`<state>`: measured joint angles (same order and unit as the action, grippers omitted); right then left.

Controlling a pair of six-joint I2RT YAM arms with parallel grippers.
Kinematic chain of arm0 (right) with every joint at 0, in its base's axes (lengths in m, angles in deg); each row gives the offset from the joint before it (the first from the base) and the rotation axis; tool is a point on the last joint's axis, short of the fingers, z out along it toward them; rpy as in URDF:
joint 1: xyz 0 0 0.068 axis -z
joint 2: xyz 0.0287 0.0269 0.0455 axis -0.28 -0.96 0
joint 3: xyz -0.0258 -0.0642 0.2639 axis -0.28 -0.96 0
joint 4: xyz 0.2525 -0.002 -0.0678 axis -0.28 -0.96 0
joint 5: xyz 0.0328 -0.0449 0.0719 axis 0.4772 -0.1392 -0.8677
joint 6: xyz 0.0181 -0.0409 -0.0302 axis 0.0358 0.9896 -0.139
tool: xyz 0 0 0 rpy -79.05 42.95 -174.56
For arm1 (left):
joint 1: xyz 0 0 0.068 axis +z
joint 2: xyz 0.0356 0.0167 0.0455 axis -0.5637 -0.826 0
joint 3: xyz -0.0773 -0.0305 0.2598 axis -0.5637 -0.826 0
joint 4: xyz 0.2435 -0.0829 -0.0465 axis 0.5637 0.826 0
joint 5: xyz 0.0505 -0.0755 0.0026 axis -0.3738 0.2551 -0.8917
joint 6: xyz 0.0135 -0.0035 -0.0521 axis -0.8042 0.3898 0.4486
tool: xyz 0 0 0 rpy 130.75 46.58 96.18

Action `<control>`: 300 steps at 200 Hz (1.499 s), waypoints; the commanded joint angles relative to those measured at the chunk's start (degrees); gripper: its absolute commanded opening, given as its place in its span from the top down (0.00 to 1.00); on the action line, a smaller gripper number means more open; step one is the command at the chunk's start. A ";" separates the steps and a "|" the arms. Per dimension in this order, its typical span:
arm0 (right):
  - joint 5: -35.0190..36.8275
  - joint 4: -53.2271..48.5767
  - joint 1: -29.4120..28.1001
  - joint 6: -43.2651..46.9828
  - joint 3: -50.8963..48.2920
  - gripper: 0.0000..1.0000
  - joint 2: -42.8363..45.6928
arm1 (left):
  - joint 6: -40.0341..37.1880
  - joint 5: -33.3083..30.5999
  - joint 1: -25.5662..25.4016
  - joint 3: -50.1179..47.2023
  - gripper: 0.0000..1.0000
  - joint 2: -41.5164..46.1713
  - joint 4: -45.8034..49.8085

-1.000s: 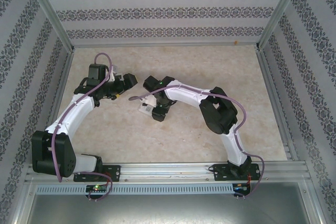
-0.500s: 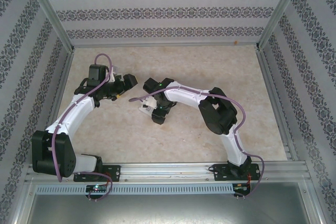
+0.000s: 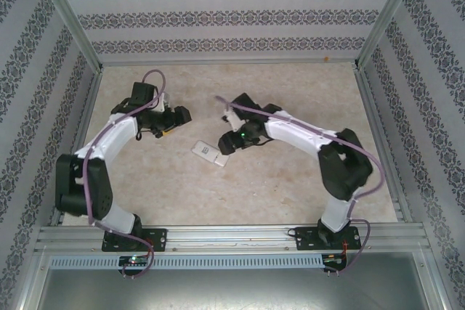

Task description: Load the batteries into the remote control

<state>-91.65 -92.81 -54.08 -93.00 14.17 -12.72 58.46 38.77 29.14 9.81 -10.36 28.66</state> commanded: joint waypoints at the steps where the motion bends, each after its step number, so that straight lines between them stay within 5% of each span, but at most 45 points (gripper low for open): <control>1: -4.15 7.76 -1.44 -15.55 -4.94 0.32 0.02 | -8.75 -2.14 -1.27 4.28 0.19 -4.75 10.59; 86: -1.21 2.69 -3.35 -14.44 0.57 0.46 -9.09 | -12.23 1.20 -2.48 7.55 0.29 -14.93 15.07; 237: 4.41 -5.64 -7.31 -13.74 3.89 0.51 -16.95 | -8.08 4.94 -4.55 6.95 0.35 -17.35 11.91; 300: 1.89 -3.98 -5.42 -16.31 3.26 0.28 -8.58 | -11.75 5.41 -4.65 10.25 0.30 -20.56 13.91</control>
<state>-90.73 -95.94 -60.73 -107.08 18.85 -25.47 49.58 42.95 24.93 18.40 -30.12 40.58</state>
